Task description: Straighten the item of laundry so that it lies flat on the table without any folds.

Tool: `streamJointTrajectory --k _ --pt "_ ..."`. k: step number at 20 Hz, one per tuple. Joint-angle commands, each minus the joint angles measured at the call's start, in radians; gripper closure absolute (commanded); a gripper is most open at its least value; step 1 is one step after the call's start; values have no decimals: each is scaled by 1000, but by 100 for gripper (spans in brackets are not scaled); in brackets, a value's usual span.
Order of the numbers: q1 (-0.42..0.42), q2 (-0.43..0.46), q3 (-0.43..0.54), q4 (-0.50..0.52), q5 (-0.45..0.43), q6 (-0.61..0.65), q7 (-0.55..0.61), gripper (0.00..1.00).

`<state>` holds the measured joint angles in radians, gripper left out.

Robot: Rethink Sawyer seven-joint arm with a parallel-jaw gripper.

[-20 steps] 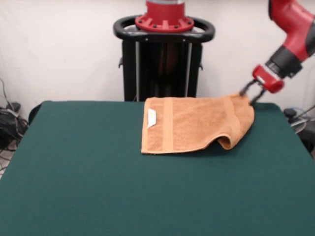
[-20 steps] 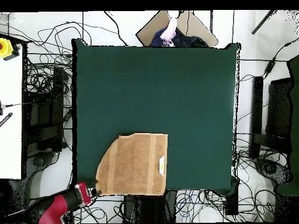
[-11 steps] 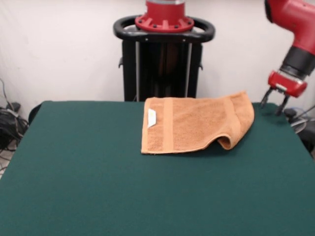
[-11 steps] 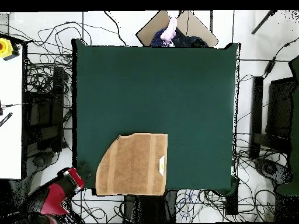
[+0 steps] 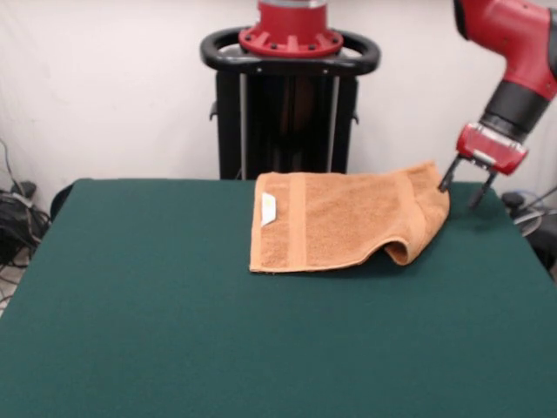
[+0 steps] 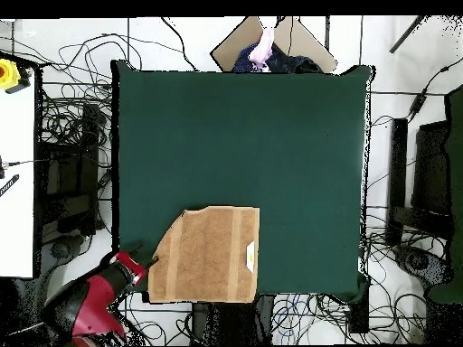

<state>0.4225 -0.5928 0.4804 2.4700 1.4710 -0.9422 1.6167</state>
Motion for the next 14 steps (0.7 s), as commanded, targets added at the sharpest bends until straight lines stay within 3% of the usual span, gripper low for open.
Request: streamJointTrajectory --k 1,9,14 --pt "-37 37 -104 -59 -95 71 -88 0" --pt "-223 -8 -228 21 -483 224 -199 0" --pt "-279 -33 -326 25 -616 372 -368 0"
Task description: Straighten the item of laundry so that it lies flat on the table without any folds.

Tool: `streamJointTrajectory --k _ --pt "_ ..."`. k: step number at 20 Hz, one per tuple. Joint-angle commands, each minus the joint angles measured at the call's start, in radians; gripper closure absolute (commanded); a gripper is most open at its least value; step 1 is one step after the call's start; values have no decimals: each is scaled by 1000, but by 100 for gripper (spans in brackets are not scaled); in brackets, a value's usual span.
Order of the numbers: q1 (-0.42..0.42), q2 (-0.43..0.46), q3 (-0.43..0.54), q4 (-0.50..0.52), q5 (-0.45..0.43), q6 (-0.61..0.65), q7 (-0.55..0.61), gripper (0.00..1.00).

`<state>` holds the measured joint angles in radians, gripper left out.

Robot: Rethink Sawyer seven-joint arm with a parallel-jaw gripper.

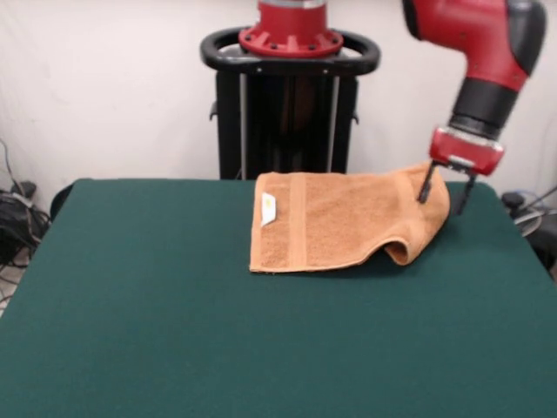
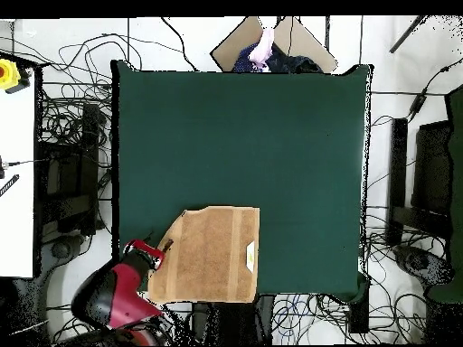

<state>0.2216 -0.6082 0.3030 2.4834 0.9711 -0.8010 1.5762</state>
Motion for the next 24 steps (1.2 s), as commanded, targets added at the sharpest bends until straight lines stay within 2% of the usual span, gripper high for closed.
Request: streamJointTrajectory --k 1,6,9,15,21,24 --pt "-76 -16 -171 9 -139 245 -336 0" --pt "-95 51 -270 -30 -326 230 -259 0" --pt "-147 107 -310 -76 -478 218 -231 0" --pt "-233 251 -388 -189 -756 104 -102 0" --pt "-274 219 -415 -253 -902 219 -139 0" --pt "-312 189 -394 -280 -951 340 -158 0"
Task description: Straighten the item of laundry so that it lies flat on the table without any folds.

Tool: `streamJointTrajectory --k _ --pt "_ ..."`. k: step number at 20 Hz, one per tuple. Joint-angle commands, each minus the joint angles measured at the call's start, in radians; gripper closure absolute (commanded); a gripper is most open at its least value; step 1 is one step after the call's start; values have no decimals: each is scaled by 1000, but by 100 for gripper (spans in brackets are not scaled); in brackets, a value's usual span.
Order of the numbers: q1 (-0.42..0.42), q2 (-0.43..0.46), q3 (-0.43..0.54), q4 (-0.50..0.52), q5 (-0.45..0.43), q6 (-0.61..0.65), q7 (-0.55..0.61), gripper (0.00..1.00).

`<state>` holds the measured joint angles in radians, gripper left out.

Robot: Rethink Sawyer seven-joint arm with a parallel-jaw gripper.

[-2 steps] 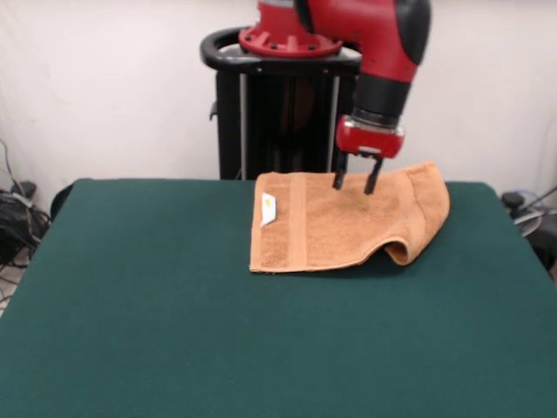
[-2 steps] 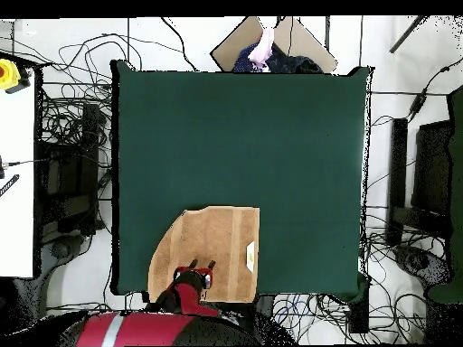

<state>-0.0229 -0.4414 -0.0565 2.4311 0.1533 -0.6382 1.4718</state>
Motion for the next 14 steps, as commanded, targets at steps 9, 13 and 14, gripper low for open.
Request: streamJointTrajectory --k 9,13,14 --pt "-156 -22 23 -308 -220 396 9 0" --pt "-161 22 13 -373 -264 411 25 0" --pt "-165 41 7 -385 -277 395 36 0"
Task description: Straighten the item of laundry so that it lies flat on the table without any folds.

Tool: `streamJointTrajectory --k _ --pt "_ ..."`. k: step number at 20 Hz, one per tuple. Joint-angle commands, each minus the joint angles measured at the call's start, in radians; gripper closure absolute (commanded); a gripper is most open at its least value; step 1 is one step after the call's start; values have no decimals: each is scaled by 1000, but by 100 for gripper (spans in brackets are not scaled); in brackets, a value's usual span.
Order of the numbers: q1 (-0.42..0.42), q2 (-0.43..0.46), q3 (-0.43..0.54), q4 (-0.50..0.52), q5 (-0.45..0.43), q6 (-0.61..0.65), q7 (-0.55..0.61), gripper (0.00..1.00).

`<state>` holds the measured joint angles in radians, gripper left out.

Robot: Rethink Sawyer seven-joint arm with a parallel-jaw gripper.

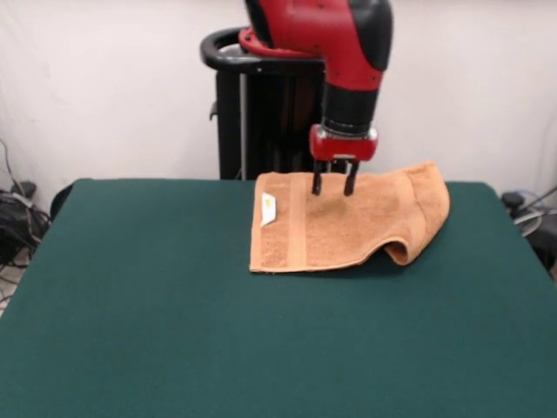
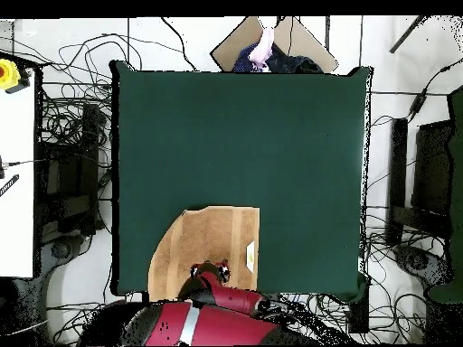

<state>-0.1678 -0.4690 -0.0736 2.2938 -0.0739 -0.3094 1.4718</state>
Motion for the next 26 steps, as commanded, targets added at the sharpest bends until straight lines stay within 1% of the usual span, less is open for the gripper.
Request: streamJointTrajectory --k 1,5,10,15,18,20,22,24,26 --pt "-28 83 22 -258 -65 50 45 0" --pt "-55 112 24 -288 -129 -14 79 0" --pt "-59 100 16 -321 -170 2 87 0" --pt "-99 105 33 -364 -234 37 76 0" --pt "-104 123 22 -377 -252 -1 96 0" --pt "-94 132 3 -385 -250 -49 116 0" --pt "-100 105 14 -397 -270 -5 102 0" --pt "-104 54 31 -409 -289 82 72 0" --pt "-108 34 40 -418 -301 118 63 0"
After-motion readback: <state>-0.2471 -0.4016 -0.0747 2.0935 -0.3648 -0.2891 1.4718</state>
